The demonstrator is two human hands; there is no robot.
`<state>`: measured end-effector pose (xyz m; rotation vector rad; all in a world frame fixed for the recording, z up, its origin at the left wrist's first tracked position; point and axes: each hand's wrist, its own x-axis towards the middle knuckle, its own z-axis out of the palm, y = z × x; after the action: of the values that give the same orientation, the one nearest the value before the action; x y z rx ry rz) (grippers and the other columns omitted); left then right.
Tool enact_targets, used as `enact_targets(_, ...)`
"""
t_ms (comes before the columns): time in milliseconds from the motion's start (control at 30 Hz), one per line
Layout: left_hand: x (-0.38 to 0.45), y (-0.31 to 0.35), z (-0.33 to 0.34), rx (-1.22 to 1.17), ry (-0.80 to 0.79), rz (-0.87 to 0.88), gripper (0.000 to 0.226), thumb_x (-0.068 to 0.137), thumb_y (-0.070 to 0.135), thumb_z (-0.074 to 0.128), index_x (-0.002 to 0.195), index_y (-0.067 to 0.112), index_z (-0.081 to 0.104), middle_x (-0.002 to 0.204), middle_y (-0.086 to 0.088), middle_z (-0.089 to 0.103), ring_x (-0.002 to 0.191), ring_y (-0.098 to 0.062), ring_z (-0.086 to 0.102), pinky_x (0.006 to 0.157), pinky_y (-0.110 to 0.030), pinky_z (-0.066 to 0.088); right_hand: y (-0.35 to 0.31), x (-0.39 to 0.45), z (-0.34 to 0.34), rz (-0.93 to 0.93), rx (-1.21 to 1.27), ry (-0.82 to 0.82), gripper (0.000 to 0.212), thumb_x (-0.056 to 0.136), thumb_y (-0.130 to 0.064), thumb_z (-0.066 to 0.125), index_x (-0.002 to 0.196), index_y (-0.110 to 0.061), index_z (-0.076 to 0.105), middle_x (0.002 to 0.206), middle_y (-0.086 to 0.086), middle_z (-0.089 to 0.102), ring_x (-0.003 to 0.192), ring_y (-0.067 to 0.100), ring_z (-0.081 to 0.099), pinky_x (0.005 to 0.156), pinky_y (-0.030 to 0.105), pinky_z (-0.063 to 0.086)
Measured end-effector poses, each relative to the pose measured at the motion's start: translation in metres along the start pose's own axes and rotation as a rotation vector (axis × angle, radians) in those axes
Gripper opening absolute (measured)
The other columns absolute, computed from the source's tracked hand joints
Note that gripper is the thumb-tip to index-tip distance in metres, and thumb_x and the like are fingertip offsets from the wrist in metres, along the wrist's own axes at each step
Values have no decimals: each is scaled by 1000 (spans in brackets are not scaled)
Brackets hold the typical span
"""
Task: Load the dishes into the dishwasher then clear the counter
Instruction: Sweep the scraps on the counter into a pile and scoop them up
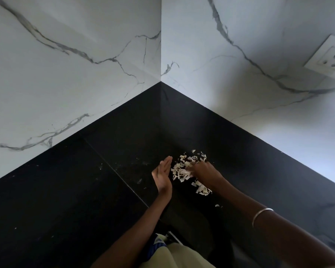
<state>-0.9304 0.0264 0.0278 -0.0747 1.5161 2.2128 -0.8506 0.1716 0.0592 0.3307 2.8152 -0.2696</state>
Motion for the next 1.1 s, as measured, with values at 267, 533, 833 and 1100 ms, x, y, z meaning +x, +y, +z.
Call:
enact_targets(267, 3, 18, -12, -228, -13, -284, 48, 105, 31, 30, 123, 1, 62, 112, -14, 72, 108, -24, 68, 103, -39, 48, 1, -6, -4, 23, 11, 35, 34, 97, -10, 52, 130, -19, 58, 118, 2, 64, 107, 18, 65, 89, 30, 55)
enact_targets(533, 5, 13, -7, -313, -30, -434, 47, 103, 29, 35, 127, -4, 58, 115, -20, 69, 112, -31, 65, 105, -43, 46, 6, -15, -29, 72, 107, 120, 16, 99, -16, 48, 107, -15, 62, 89, 0, 64, 82, 13, 65, 73, 34, 58)
enact_targets(833, 3, 30, 12, -408, -365, -778, 55, 101, 37, 33, 124, -6, 57, 129, -30, 58, 115, -46, 59, 96, -59, 48, -30, -29, -67, -280, -61, 106, 31, 96, -15, 55, 127, -16, 58, 124, 4, 62, 109, 19, 63, 93, 37, 52)
enact_targets(1100, -3, 28, 7, -519, -356, -844, 50, 100, 25, 38, 86, -9, 71, 96, -22, 70, 86, -32, 71, 86, -42, 54, -42, -23, -58, -454, -136, 119, 40, 91, -6, 59, 130, -15, 58, 123, 1, 65, 105, 20, 65, 87, 34, 53)
